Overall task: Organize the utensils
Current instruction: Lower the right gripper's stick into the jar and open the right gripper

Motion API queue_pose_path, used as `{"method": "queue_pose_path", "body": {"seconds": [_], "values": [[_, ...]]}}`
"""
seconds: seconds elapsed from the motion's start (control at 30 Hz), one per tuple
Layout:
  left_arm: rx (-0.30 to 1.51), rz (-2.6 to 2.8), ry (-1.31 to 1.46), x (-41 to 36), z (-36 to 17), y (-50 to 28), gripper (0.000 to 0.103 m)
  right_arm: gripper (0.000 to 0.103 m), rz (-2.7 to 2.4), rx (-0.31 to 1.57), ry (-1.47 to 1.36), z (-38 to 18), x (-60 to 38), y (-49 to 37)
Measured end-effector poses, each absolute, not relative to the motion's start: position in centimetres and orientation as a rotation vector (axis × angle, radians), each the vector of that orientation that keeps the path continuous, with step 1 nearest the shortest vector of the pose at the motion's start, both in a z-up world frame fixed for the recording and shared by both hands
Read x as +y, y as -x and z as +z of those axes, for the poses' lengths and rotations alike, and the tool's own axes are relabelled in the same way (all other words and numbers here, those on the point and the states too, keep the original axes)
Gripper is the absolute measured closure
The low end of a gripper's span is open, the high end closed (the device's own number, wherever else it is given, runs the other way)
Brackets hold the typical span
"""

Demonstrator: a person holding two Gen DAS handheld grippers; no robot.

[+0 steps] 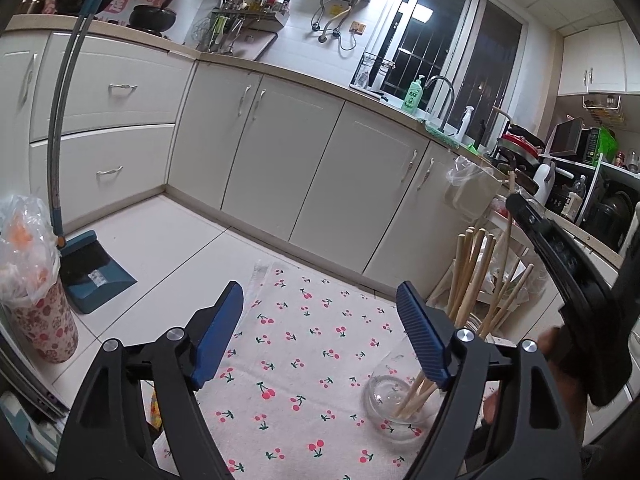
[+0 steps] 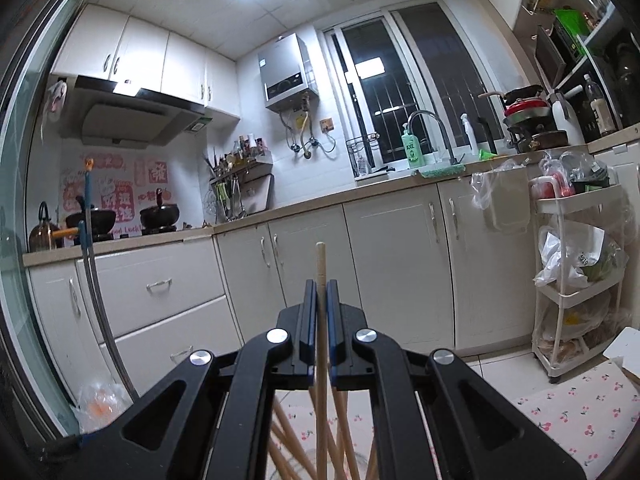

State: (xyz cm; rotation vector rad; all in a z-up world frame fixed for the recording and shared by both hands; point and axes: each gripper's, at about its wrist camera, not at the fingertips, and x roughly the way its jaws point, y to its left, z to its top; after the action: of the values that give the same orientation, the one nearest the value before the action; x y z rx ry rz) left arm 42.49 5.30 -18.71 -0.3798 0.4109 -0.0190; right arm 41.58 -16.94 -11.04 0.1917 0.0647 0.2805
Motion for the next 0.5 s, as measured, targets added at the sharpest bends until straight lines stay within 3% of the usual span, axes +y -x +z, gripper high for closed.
{"method": "queue_pose_path", "body": {"seconds": [0.5], "values": [[0.42, -0.013, 0.386, 5.6, -19.1, -42.6, 0.026, 0.097, 0.272, 0.167, -0.179, -13.5, -18.7, -39.7]]}}
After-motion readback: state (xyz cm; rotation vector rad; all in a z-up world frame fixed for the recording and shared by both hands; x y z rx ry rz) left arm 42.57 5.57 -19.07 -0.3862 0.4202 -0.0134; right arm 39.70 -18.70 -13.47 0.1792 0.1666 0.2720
